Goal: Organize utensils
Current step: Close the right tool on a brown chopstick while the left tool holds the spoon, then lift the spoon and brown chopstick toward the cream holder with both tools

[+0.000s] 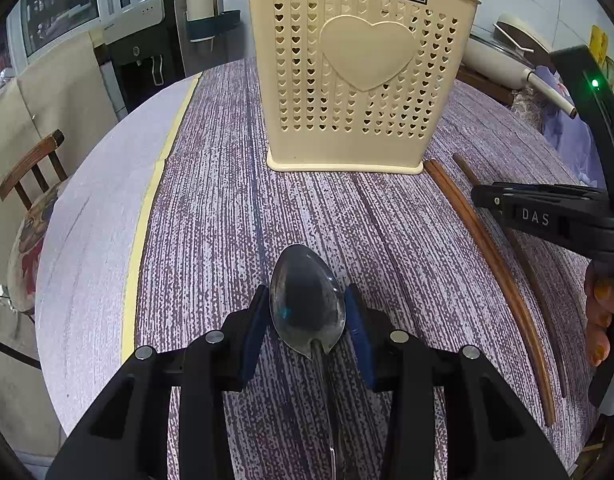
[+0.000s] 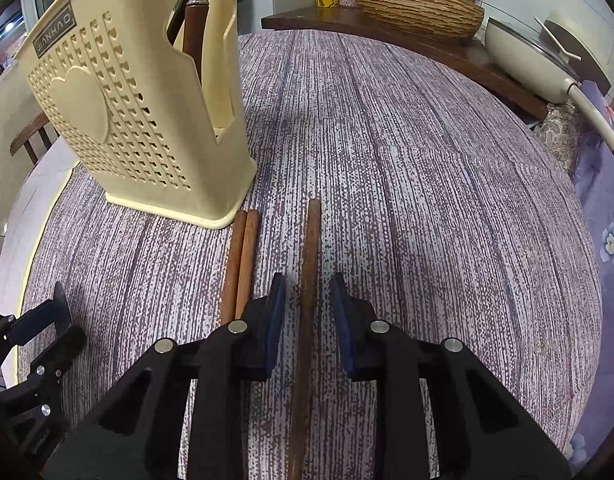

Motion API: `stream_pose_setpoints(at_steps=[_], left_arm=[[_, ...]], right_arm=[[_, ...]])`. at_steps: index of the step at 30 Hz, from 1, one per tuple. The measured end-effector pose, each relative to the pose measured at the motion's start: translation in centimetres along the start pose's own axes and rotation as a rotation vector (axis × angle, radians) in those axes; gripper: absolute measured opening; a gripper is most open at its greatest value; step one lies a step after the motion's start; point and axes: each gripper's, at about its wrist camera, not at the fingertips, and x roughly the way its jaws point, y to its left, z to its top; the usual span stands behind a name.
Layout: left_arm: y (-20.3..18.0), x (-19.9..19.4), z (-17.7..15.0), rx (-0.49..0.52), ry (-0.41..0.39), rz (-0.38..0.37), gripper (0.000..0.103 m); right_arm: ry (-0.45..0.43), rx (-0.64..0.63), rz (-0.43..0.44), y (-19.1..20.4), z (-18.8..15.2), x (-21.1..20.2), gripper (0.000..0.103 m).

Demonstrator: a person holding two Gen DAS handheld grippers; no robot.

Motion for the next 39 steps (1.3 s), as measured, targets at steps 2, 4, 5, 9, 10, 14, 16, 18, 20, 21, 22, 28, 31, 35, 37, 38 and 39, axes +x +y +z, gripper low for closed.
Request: stream_pose_setpoints(at_steps=[2, 4, 5, 9, 10, 14, 16, 18, 20, 21, 22, 28, 31, 35, 37, 38, 39], left_arm=[[0.0, -0.1, 0.0, -0.004, 0.0, 0.005, 0.044], [0.1, -0.2, 0.0, -0.006, -0.002, 0.005, 0.044], [0.1, -0.2, -0.1, -0.006, -0.004, 0.005, 0.044], [-0.1, -0.3, -0.2, 0.002, -0.005, 0.01, 0.039], [-0.1, -0.4, -0.2, 0.001, -0.005, 0.01, 0.039], [-0.1, -0.5, -0.1, 0.004, -0.01, 0.007, 0.038], [-0.2, -0.5, 0.0, 0.007, -0.013, 0.006, 0.038], [-0.4, -0.5, 0.0, 0.01, -0.015, 0.004, 0.038], [-0.6, -0.7, 0.1, 0.015, -0.021, 0.002, 0.038], [-0.6, -0.8, 0.2, 0.016, -0.024, 0.0, 0.038], [-0.7, -0.9, 0.3, 0.015, -0.029, -0.003, 0.038], [-0.4, -1.5, 1.1, -0.011, -0.049, -0.056, 0.038], [-0.2, -1.9, 1.6, -0.026, -0.066, -0.083, 0.038], [-0.2, -2.4, 2.1, -0.034, -0.086, -0.106, 0.038], [-0.3, -2.7, 2.4, -0.036, -0.098, -0.114, 0.038], [-0.3, -2.9, 2.5, -0.036, -0.103, -0.114, 0.038], [-0.3, -3.0, 2.6, -0.036, -0.107, -0.115, 0.038]], right_arm=[[0.004, 0.005, -0.003, 0.2, 0.2, 0.0, 0.024], [0.004, -0.001, -0.002, 0.4, 0.3, 0.0, 0.02], [0.005, -0.003, -0.002, 0.6, 0.4, 0.0, 0.018], [0.007, -0.017, -0.005, 1.3, 0.4, 0.0, 0.01], [0.008, -0.017, -0.004, 1.4, 0.5, -0.1, 0.009], [0.011, -0.023, -0.002, 2.0, 0.3, -0.2, 0.008], [0.011, -0.021, 0.001, 1.9, 0.3, -0.2, 0.008], [0.009, -0.017, 0.006, 1.8, 0.3, -0.3, 0.008], [0.005, -0.01, 0.015, 1.5, 0.2, -0.3, 0.008], [0.003, -0.005, 0.023, 1.1, 0.3, -0.3, 0.008], [0.001, 0.005, 0.034, 0.8, 0.3, -0.3, 0.008], [-0.041, 0.052, 0.069, -0.8, 0.2, -1.1, 0.008], [-0.076, 0.069, 0.078, -1.4, 0.3, -2.2, 0.008], [-0.125, 0.092, 0.086, -2.3, 0.3, -3.8, 0.008], [-0.148, 0.1, 0.089, -2.5, 0.3, -4.7, 0.008], [-0.161, 0.105, 0.092, -2.7, 0.3, -5.2, 0.008], [-0.169, 0.108, 0.094, -2.6, 0.3, -5.6, 0.008]])
